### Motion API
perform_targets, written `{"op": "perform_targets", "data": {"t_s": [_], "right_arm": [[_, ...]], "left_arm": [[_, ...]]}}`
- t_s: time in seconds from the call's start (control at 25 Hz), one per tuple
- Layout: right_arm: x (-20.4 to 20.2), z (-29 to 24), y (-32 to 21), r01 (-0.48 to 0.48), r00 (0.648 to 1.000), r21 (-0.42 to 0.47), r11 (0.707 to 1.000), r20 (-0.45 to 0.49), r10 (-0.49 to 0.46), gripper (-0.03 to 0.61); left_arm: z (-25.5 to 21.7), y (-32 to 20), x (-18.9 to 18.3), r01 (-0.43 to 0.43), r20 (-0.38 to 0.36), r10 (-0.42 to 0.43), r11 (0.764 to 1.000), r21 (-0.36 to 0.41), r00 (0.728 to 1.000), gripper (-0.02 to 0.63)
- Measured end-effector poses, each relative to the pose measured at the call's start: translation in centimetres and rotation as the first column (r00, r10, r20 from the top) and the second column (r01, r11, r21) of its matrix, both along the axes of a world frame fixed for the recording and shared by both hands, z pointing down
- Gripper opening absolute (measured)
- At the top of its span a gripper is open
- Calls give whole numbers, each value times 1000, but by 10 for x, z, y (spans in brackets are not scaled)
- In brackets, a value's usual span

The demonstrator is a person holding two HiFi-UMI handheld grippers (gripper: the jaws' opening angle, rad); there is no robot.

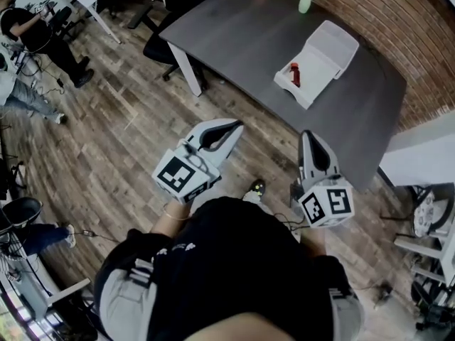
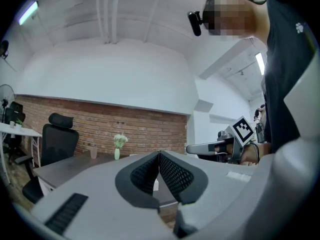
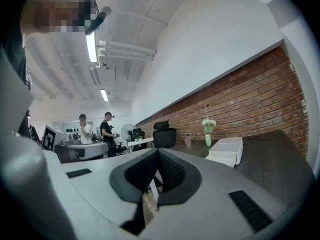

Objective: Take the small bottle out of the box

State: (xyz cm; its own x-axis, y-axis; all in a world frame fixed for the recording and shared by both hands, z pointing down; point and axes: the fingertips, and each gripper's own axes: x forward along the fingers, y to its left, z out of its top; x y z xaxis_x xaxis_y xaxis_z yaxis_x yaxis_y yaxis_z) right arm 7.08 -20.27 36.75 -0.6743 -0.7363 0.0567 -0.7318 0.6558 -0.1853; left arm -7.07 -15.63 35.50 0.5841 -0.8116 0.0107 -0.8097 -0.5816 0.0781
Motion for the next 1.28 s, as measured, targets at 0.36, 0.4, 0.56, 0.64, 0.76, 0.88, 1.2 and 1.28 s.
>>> {"op": "perform_targets", "data": {"t_s": [0.36,0.4,0.56,0.64,0.76,0.88,1.2,1.28], "right_arm": [[14,11,-55,53,999,-29,998,0,-53,3],[16,15,-62,54,999,-32,998,-3,-55,3],[28,33,-90,56,998,-58,997,-29,-58,8],[30,43,-105,61,997,-72,996,-51,-64,9],[31,61,-133,54,994,-107,993,-91,-64,15],[25,83,-167,32,990,-164,986,-128,-54,23],[-11,146,-253,-15,950,-312,950,-300,-84,100],[-20,155,-270,-34,942,-339,940,-324,-83,111]], "left_arm": [[-2,-46,15,59,26,-58,998,-12,998,3],[-1,-52,18,63,30,-63,998,-10,998,3],[6,-74,30,72,40,-72,997,-10,997,4],[9,-85,35,72,38,-72,997,-10,997,3],[11,-98,39,73,39,-73,997,-2,997,3],[9,-108,37,72,36,-73,997,20,997,3],[8,-143,12,62,17,-62,998,18,998,3],[10,-150,3,63,16,-63,998,7,998,3]]}}
